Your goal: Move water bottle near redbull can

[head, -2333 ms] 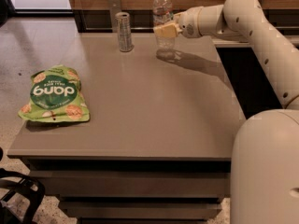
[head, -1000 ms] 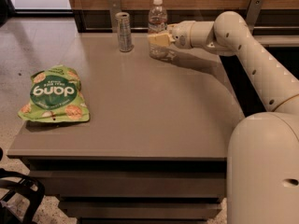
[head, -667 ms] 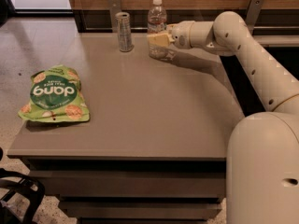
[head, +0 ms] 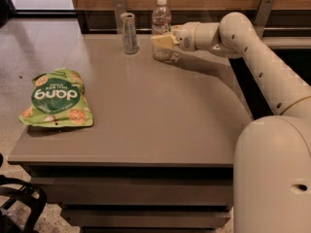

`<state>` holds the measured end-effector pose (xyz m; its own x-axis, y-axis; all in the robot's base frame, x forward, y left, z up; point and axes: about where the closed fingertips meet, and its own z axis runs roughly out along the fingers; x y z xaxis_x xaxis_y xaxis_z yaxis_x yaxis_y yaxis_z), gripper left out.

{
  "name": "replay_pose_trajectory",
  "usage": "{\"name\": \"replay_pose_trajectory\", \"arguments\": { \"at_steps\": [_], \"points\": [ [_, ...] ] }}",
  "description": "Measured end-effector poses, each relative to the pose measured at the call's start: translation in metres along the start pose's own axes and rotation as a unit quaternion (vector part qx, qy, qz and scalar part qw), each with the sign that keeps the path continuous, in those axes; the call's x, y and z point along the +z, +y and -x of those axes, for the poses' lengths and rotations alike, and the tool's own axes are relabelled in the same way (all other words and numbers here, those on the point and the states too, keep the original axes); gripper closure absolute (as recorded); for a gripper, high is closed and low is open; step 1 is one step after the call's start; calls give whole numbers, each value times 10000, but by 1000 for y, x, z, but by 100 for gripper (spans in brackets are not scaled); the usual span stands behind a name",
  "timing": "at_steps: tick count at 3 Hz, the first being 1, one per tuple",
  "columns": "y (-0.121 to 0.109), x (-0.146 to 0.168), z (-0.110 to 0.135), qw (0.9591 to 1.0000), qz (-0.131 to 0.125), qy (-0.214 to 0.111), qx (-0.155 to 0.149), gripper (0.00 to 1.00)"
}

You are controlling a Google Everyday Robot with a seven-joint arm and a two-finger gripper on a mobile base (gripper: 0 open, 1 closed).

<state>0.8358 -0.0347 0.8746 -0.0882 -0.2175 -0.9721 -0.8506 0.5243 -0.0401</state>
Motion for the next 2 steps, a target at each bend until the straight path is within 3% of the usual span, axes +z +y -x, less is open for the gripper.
{"name": "replay_pose_trajectory", "arguments": {
  "at_steps": [1, 2],
  "points": [
    [2, 3, 0, 10000, 24, 1, 4, 13],
    [4, 6, -1, 10000, 48, 3, 8, 0]
  ]
}}
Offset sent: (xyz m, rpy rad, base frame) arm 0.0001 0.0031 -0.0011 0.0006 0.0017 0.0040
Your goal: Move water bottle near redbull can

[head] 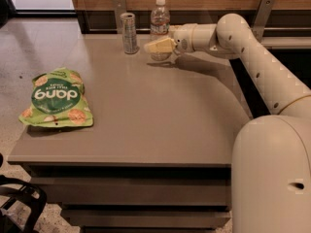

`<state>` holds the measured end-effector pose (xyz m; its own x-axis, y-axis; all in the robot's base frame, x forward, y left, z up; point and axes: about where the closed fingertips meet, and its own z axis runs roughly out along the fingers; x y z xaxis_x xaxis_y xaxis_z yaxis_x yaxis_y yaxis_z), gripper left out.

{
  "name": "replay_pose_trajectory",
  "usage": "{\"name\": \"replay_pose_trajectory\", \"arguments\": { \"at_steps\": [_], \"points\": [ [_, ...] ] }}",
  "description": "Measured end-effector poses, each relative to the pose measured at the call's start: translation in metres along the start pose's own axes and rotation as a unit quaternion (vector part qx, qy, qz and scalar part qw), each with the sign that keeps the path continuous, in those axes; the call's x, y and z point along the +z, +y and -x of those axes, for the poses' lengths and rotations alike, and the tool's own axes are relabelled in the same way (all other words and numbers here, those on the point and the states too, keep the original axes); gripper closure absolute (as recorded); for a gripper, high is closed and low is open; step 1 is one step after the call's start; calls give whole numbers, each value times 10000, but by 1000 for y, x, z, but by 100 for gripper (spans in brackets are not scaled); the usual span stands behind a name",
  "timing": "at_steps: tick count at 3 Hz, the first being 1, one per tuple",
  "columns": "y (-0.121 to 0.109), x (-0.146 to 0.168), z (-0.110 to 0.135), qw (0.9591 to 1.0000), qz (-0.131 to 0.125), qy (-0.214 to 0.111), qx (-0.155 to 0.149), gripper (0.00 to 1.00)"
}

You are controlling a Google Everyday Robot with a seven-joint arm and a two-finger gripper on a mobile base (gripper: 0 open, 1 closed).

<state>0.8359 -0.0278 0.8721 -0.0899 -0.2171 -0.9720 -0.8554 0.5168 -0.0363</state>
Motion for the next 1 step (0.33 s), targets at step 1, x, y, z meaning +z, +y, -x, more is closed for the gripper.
{"name": "replay_pose_trajectory", "arguments": {
  "at_steps": [1],
  "points": [
    [0, 0, 0, 10000, 1, 0, 0, 0]
  ]
}}
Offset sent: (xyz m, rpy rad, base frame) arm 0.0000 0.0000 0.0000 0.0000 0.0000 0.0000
